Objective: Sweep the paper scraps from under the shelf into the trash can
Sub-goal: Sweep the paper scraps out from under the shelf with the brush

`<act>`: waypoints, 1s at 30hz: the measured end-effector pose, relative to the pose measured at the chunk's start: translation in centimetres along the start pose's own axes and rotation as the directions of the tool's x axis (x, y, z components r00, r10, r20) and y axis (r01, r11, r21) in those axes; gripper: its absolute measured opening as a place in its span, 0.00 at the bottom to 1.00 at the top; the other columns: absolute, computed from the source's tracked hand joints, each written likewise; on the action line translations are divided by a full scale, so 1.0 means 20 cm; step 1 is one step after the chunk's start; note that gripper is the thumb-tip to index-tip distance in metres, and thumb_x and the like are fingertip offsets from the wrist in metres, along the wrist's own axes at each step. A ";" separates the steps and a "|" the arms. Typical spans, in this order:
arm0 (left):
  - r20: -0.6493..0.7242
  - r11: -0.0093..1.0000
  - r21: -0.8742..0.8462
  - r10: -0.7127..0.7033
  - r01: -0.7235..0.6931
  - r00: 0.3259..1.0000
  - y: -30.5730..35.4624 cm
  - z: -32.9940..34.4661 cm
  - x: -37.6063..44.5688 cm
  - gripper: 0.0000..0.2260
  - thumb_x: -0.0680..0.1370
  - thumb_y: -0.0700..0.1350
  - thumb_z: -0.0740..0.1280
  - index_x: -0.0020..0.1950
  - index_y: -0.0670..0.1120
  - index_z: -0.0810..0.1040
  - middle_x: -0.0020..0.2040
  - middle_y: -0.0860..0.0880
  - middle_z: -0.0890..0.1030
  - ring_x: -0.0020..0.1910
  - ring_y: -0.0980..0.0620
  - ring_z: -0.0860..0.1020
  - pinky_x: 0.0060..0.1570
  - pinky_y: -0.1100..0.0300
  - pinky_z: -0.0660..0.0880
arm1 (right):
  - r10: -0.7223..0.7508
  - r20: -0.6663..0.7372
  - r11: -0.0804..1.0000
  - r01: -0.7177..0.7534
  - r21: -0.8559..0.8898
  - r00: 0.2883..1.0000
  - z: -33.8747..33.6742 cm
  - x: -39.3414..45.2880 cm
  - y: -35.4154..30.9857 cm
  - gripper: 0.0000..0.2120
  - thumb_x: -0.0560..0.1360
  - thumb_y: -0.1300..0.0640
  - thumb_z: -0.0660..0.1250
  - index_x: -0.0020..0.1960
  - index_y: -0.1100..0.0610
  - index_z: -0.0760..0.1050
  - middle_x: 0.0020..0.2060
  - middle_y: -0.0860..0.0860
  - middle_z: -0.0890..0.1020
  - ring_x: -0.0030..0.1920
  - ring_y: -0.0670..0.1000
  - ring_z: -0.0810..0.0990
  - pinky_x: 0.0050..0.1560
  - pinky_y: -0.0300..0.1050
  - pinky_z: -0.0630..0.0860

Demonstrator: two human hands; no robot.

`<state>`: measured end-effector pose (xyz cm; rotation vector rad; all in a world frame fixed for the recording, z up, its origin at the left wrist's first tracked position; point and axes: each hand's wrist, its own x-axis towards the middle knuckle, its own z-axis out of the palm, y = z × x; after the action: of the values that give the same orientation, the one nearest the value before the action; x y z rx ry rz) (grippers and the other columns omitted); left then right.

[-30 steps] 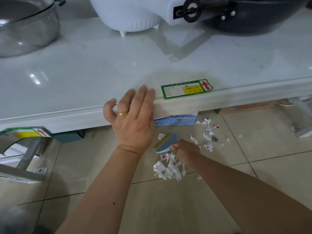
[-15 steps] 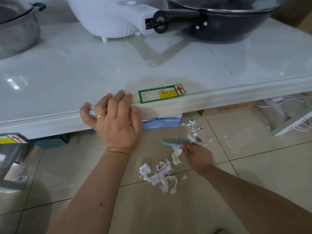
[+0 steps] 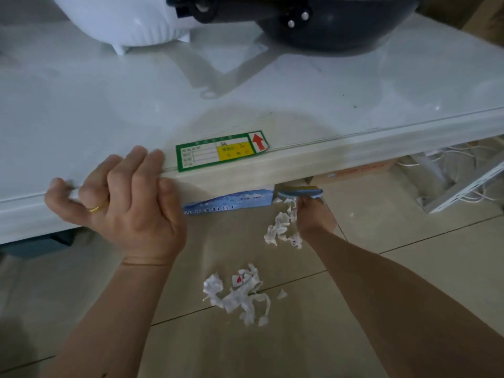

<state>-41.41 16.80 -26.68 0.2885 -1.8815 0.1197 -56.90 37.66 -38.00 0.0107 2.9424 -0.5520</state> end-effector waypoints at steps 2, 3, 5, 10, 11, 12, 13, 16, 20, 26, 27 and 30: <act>-0.009 1.000 -0.010 -0.005 0.005 1.000 -0.01 0.00 -0.01 0.14 0.81 0.47 0.52 0.56 0.47 0.76 0.56 0.51 0.76 0.54 0.45 0.71 0.46 0.28 0.70 | 0.014 0.044 1.000 -0.014 0.005 0.999 0.03 0.03 -0.02 0.21 0.82 0.50 0.46 0.62 0.57 0.74 0.59 0.60 0.77 0.58 0.61 0.78 0.56 0.51 0.74; -0.011 1.000 -0.008 -0.007 0.006 1.000 -0.01 0.00 -0.02 0.14 0.81 0.47 0.52 0.56 0.47 0.76 0.56 0.51 0.76 0.55 0.45 0.72 0.46 0.28 0.70 | 0.022 0.064 1.000 -0.023 0.005 0.998 0.04 0.04 -0.02 0.21 0.82 0.51 0.46 0.62 0.58 0.74 0.59 0.60 0.77 0.58 0.60 0.78 0.57 0.51 0.73; -0.011 1.000 -0.012 -0.007 0.007 1.000 -0.01 0.01 -0.02 0.15 0.81 0.48 0.51 0.57 0.47 0.76 0.56 0.51 0.75 0.54 0.44 0.73 0.47 0.28 0.70 | 0.050 0.106 0.999 -0.051 0.004 0.993 0.05 0.05 -0.03 0.21 0.82 0.51 0.48 0.61 0.59 0.74 0.59 0.60 0.78 0.58 0.60 0.78 0.57 0.51 0.73; -0.037 1.000 0.023 -0.011 0.012 0.999 0.00 0.01 -0.02 0.15 0.81 0.48 0.52 0.55 0.47 0.77 0.55 0.51 0.76 0.55 0.46 0.73 0.49 0.27 0.68 | 0.132 0.211 0.991 -0.137 0.008 0.969 0.06 0.03 -0.03 0.21 0.82 0.51 0.50 0.59 0.62 0.76 0.58 0.60 0.80 0.59 0.59 0.79 0.58 0.50 0.74; -0.048 0.999 0.042 -0.007 0.009 0.999 0.00 0.01 -0.02 0.15 0.81 0.48 0.52 0.55 0.47 0.77 0.54 0.51 0.77 0.55 0.47 0.73 0.53 0.27 0.67 | 0.133 0.222 0.991 -0.135 -0.006 0.966 0.06 0.02 -0.04 0.21 0.82 0.51 0.50 0.59 0.62 0.76 0.58 0.60 0.80 0.59 0.59 0.79 0.58 0.50 0.74; -0.053 0.998 0.065 -0.006 0.009 0.999 0.00 0.01 -0.02 0.16 0.81 0.48 0.52 0.55 0.46 0.78 0.54 0.50 0.78 0.54 0.47 0.74 0.60 0.29 0.62 | 0.133 0.231 0.991 -0.131 -0.022 0.964 0.06 -0.01 -0.04 0.21 0.82 0.51 0.50 0.59 0.62 0.76 0.58 0.60 0.80 0.59 0.59 0.79 0.58 0.49 0.74; -0.051 0.996 0.086 -0.011 0.015 0.999 0.00 0.01 -0.03 0.16 0.80 0.48 0.52 0.54 0.46 0.78 0.53 0.50 0.79 0.54 0.46 0.74 0.67 0.35 0.55 | 0.128 0.239 0.992 -0.124 -0.031 0.962 0.06 -0.03 -0.04 0.21 0.82 0.51 0.50 0.59 0.61 0.76 0.59 0.59 0.80 0.60 0.58 0.79 0.59 0.49 0.74; -0.032 0.993 0.113 -0.034 0.037 0.999 0.00 0.01 -0.02 0.16 0.80 0.48 0.52 0.55 0.47 0.78 0.53 0.49 0.80 0.54 0.46 0.75 0.72 0.56 0.43 | 0.112 0.252 0.994 -0.105 -0.042 0.961 0.09 -0.14 -0.03 0.21 0.82 0.50 0.49 0.60 0.60 0.76 0.60 0.59 0.80 0.61 0.58 0.78 0.59 0.49 0.74; -0.007 0.991 0.127 -0.029 0.030 1.000 0.00 0.01 -0.01 0.16 0.80 0.48 0.53 0.54 0.46 0.79 0.52 0.48 0.82 0.53 0.47 0.75 0.71 0.55 0.45 | -0.005 0.223 0.993 0.031 -0.116 0.975 0.12 -0.30 -0.03 0.21 0.82 0.49 0.48 0.58 0.56 0.77 0.57 0.56 0.82 0.58 0.57 0.80 0.55 0.47 0.75; 0.023 0.993 0.118 -0.026 0.023 0.999 0.01 -0.01 0.00 0.16 0.80 0.48 0.52 0.54 0.46 0.79 0.51 0.48 0.83 0.55 0.48 0.72 0.65 0.49 0.54 | -0.178 0.043 0.964 0.183 -0.195 0.983 0.03 -0.31 0.00 0.20 0.82 0.49 0.47 0.59 0.55 0.75 0.52 0.57 0.82 0.52 0.59 0.82 0.50 0.48 0.76; 0.021 0.993 0.117 -0.026 0.024 0.999 0.01 0.00 0.00 0.16 0.80 0.48 0.52 0.55 0.46 0.78 0.51 0.48 0.83 0.55 0.48 0.72 0.65 0.49 0.54 | -0.170 0.020 0.966 0.170 -0.196 0.985 0.01 -0.29 0.01 0.20 0.82 0.49 0.47 0.59 0.55 0.75 0.52 0.57 0.82 0.52 0.60 0.82 0.50 0.49 0.76; 0.011 0.993 0.117 -0.029 0.027 1.000 0.01 0.00 0.00 0.16 0.80 0.48 0.52 0.55 0.47 0.78 0.51 0.48 0.83 0.55 0.48 0.72 0.66 0.50 0.51 | -0.062 -0.023 0.984 0.057 -0.168 0.998 -0.06 -0.19 0.04 0.19 0.82 0.49 0.49 0.61 0.55 0.74 0.54 0.59 0.81 0.54 0.61 0.81 0.52 0.50 0.75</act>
<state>-41.50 17.06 -26.70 0.3960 -1.8854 0.2095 -53.33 38.96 -36.69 -0.0894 3.0154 -0.3128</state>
